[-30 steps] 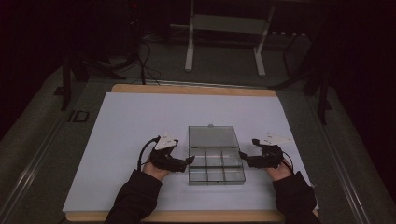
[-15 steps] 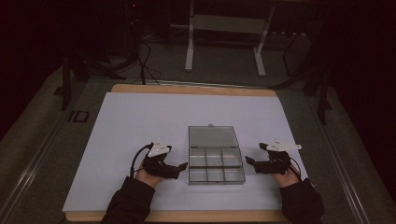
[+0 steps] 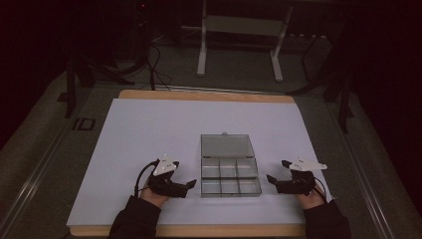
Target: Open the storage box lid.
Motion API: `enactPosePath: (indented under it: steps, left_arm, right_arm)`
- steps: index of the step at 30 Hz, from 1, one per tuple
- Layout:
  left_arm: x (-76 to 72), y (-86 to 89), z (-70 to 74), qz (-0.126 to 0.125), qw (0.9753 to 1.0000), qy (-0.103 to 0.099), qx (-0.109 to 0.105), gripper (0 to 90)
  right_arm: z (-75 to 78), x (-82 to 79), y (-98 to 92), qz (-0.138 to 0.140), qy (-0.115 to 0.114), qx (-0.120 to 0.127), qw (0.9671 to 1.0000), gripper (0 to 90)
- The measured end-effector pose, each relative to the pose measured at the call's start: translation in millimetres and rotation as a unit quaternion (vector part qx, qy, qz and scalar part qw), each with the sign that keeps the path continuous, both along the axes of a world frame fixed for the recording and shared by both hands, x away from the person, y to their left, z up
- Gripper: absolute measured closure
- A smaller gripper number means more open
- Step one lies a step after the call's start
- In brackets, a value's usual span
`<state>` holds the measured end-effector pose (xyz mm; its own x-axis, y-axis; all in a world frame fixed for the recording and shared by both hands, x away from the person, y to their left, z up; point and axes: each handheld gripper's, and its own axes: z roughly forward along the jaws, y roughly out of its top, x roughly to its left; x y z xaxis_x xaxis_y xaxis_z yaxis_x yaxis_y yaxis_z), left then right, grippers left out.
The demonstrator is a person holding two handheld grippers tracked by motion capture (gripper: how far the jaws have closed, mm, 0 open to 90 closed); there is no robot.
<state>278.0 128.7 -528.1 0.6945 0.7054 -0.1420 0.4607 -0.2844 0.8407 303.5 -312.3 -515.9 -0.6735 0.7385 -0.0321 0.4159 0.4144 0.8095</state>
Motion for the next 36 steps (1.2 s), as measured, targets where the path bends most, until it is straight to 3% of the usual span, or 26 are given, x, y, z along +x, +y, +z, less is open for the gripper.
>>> enactPosePath:
  steps: [7,25,36]
  left_arm:
    - [-5.9,8.4,-0.4,0.009,0.9999,-0.004,-0.004,8.3]
    - [-20.6,24.2,-3.6,0.024,0.9996,-0.006,0.011,8.3]
    - [-24.7,39.4,-5.9,0.055,0.9978,-0.025,0.027,8.2]
  right_arm:
    - [-6.8,-9.4,-9.0,-0.008,0.001,-0.001,1.0,15.4]
    - [-11.9,-23.2,-26.8,-0.032,-0.004,-0.015,0.9994,15.2]
    - [-16.1,-26.3,-39.3,-0.056,-0.01,-0.022,0.9982,15.0]
